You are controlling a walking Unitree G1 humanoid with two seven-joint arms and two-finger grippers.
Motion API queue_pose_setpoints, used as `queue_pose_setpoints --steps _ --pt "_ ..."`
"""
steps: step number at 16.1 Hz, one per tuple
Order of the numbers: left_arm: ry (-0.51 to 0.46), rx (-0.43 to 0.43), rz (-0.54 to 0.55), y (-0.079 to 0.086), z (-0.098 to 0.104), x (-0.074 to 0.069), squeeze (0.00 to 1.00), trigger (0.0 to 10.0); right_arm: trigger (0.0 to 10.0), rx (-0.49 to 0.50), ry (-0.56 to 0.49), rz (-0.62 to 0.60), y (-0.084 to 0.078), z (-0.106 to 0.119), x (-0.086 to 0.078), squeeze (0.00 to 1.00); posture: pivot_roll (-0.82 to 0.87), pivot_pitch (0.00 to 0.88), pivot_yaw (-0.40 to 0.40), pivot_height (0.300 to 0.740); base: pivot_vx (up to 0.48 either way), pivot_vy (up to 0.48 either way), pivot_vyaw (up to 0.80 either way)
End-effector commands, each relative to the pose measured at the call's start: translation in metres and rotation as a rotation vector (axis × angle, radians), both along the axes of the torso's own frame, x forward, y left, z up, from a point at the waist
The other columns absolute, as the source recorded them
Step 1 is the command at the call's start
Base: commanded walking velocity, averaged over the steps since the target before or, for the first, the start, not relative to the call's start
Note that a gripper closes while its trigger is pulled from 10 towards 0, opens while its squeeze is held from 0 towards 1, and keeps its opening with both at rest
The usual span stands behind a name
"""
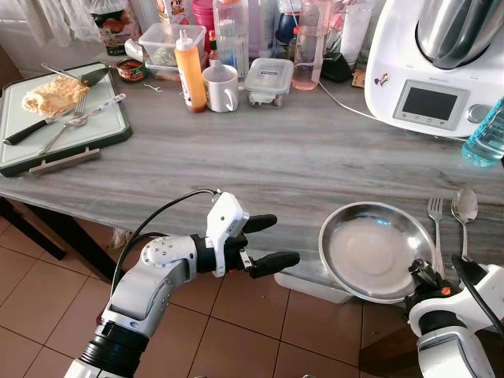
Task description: Setting the table
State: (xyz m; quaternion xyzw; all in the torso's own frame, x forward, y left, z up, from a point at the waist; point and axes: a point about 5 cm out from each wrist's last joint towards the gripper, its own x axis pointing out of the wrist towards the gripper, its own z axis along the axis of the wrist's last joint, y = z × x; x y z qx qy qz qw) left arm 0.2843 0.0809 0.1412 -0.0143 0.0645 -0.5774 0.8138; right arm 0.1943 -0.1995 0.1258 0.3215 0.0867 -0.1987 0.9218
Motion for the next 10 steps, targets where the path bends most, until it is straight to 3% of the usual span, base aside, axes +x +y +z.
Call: queue_pose_setpoints --steps 1,7,8,9,10 --pt "-0.008 0.007 -0.025 -0.0033 0.0027 -0.0019 0.0 10.0 10.0 0.181 0.038 -0.058 0.0177 -0.0134 -0.0038 0.0 -0.04 0.131 0.023 0.714 0.0 0.0 0.0" --pt "0.0 0.014 -0.031 -0.0032 0.0003 -0.0033 0.0 10.0 10.0 0.227 0.061 -0.067 0.0154 -0.0205 -0.0037 0.0 -0.04 0.131 0.028 0.714 0.0 0.0 0.0" --pt "-0.001 0.016 -0.037 -0.0037 0.0004 -0.0035 0.0 10.0 10.0 0.242 0.051 -0.06 0.0162 -0.0197 -0.0011 0.46 -0.04 0.13 0.029 0.714 0.0 0.0 0.0" --pt "-0.002 0.017 -0.037 -0.0036 0.0007 -0.0036 0.0 10.0 10.0 0.239 0.04 -0.054 0.0162 -0.019 0.0005 1.0 -0.03 0.129 0.03 0.714 0.0 0.0 0.0" --pt "-0.002 0.017 -0.037 -0.0035 0.0009 -0.0039 0.0 10.0 10.0 0.241 0.038 -0.052 0.0162 -0.019 0.0008 1.0 -0.03 0.129 0.03 0.714 0.0 0.0 0.0"
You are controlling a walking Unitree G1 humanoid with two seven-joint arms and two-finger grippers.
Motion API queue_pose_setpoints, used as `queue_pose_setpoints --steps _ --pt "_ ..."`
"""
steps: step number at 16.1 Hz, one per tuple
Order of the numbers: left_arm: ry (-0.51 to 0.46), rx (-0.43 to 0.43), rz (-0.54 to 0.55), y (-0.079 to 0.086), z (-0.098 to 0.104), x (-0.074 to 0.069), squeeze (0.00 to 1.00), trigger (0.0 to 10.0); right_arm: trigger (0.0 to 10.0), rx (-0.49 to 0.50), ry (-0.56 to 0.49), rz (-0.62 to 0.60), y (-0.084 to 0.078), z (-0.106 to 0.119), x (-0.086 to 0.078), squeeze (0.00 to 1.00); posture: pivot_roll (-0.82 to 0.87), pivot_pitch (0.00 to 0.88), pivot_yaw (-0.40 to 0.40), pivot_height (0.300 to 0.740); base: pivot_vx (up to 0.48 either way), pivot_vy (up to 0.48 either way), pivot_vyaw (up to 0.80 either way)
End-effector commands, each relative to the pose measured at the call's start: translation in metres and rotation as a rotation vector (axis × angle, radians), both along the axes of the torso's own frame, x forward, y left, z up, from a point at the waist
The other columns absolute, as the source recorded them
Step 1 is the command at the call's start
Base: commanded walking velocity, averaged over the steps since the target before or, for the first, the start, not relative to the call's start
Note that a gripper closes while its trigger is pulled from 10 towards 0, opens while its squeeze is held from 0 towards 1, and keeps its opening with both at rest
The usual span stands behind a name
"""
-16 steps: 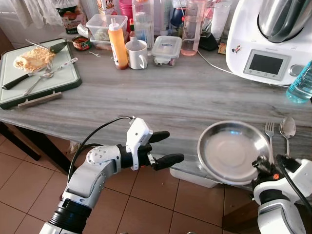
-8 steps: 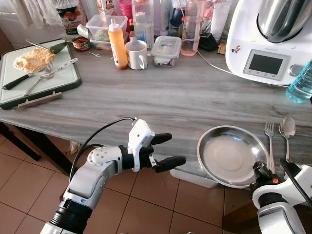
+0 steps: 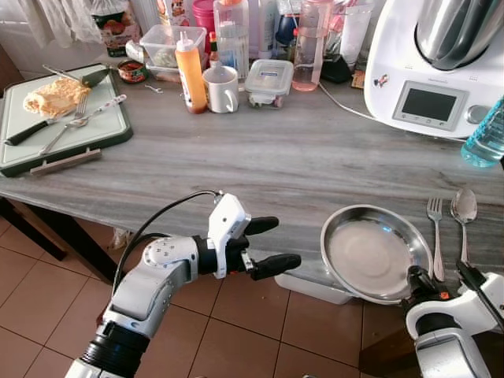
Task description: Setting the table
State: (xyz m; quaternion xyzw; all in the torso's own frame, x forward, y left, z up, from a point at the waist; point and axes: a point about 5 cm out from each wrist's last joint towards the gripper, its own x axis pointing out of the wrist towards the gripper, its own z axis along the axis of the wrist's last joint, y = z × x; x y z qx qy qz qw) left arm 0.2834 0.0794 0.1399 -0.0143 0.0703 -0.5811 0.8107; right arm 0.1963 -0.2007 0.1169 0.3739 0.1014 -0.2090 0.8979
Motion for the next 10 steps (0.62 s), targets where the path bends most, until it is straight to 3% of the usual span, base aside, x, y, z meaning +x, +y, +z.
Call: queue_pose_setpoints --steps 1,10 --pt "-0.011 0.01 -0.028 -0.0022 0.0021 -0.003 0.0 10.0 10.0 0.122 0.025 -0.024 0.0168 -0.0112 -0.0006 1.0 -0.03 0.127 0.028 0.714 0.0 0.0 0.0" --pt "-0.009 0.011 -0.029 -0.0031 0.0029 -0.0068 0.0 10.0 10.0 0.107 0.001 -0.013 0.0152 -0.0088 0.0064 1.0 -0.03 0.123 0.022 0.714 0.0 0.0 0.0"
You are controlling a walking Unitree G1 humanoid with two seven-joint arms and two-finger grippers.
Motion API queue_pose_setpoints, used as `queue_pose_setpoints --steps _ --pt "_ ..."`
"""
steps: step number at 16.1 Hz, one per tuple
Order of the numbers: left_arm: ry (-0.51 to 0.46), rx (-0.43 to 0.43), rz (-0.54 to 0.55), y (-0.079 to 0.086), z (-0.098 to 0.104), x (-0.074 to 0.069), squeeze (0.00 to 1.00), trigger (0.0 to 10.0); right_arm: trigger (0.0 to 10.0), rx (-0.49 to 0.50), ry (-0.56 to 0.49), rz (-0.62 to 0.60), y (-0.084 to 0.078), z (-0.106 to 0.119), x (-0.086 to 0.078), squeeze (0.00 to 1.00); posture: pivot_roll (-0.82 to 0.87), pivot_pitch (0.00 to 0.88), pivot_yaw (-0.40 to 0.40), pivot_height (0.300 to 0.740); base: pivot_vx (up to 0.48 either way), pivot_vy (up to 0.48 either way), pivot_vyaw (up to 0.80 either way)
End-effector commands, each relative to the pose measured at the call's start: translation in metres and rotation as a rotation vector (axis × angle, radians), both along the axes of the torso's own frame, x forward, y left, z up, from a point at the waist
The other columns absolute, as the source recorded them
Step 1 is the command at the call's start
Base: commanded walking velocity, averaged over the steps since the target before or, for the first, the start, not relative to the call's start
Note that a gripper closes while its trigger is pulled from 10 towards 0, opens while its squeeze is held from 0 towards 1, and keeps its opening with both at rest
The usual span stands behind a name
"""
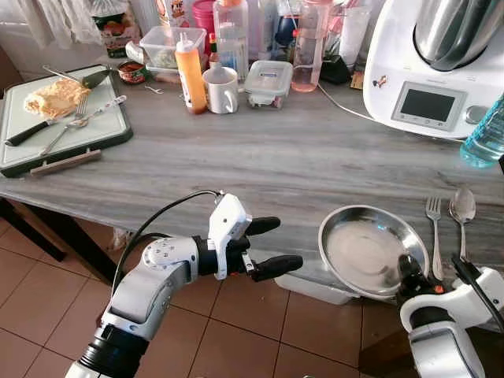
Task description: Setting the table
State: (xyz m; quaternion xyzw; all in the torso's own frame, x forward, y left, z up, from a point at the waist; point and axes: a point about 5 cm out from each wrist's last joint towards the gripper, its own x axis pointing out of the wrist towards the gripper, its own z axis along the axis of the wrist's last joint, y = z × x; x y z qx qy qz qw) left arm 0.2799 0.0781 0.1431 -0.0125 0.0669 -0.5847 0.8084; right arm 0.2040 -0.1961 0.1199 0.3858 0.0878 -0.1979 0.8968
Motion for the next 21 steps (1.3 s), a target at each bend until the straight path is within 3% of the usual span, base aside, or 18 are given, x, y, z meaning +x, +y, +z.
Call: queue_pose_setpoints --steps 1,21 --pt "-0.001 0.014 -0.024 -0.002 0.0 -0.004 0.0 10.0 10.0 0.085 0.025 -0.032 0.008 -0.01 0.002 1.0 -0.03 0.123 0.022 0.714 0.0 0.0 0.0" --pt "0.005 0.017 -0.02 -0.001 0.005 -0.007 0.0 10.0 10.0 0.056 -0.034 -0.072 -0.001 -0.005 0.021 1.0 -0.01 0.142 0.027 0.714 0.0 0.0 0.0"
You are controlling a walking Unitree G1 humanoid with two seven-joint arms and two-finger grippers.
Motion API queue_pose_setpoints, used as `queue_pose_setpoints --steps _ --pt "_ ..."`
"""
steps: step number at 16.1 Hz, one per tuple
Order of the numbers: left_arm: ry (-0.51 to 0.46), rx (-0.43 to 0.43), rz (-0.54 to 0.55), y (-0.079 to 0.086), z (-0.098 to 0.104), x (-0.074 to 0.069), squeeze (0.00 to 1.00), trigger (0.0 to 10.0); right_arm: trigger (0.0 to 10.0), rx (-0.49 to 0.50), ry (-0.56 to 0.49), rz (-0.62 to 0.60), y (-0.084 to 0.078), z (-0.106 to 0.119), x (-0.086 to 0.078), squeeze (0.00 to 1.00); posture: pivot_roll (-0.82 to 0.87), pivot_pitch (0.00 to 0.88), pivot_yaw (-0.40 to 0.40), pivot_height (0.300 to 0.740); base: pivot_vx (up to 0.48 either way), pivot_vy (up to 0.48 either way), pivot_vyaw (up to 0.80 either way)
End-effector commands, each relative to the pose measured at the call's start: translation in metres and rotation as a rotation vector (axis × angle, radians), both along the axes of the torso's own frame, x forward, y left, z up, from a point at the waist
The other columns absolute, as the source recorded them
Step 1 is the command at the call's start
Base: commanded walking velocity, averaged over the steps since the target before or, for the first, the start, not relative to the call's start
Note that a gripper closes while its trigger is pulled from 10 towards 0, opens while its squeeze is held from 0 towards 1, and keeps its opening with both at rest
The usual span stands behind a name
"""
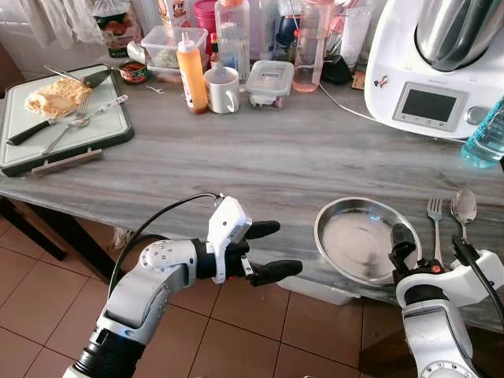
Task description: Setting the table
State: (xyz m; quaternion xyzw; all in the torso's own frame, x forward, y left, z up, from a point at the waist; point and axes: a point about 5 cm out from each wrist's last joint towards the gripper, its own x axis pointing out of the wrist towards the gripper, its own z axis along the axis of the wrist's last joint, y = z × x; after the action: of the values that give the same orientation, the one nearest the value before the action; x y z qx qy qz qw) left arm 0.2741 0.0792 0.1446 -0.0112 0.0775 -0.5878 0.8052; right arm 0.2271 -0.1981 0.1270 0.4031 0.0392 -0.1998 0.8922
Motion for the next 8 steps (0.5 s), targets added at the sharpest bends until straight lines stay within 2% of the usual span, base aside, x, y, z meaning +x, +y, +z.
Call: queue_pose_setpoints --steps 1,4,8 --pt "-0.011 0.002 -0.01 -0.002 0.003 -0.001 0.0 10.0 10.0 0.042 0.057 -0.025 0.0 -0.012 -0.003 1.0 -0.01 0.142 0.027 0.714 0.0 0.0 0.0" --pt "-0.009 0.002 -0.007 -0.001 0.002 -0.001 0.0 10.0 10.0 -0.05 0.03 -0.03 -0.008 -0.006 -0.013 1.0 -0.02 0.141 0.03 0.714 0.0 0.0 0.0" --pt "-0.005 0.0 -0.013 -0.003 -0.001 -0.001 0.0 10.0 10.0 -0.071 -0.003 -0.031 -0.012 -0.002 -0.019 1.0 -0.02 0.139 0.034 0.714 0.0 0.0 0.0"
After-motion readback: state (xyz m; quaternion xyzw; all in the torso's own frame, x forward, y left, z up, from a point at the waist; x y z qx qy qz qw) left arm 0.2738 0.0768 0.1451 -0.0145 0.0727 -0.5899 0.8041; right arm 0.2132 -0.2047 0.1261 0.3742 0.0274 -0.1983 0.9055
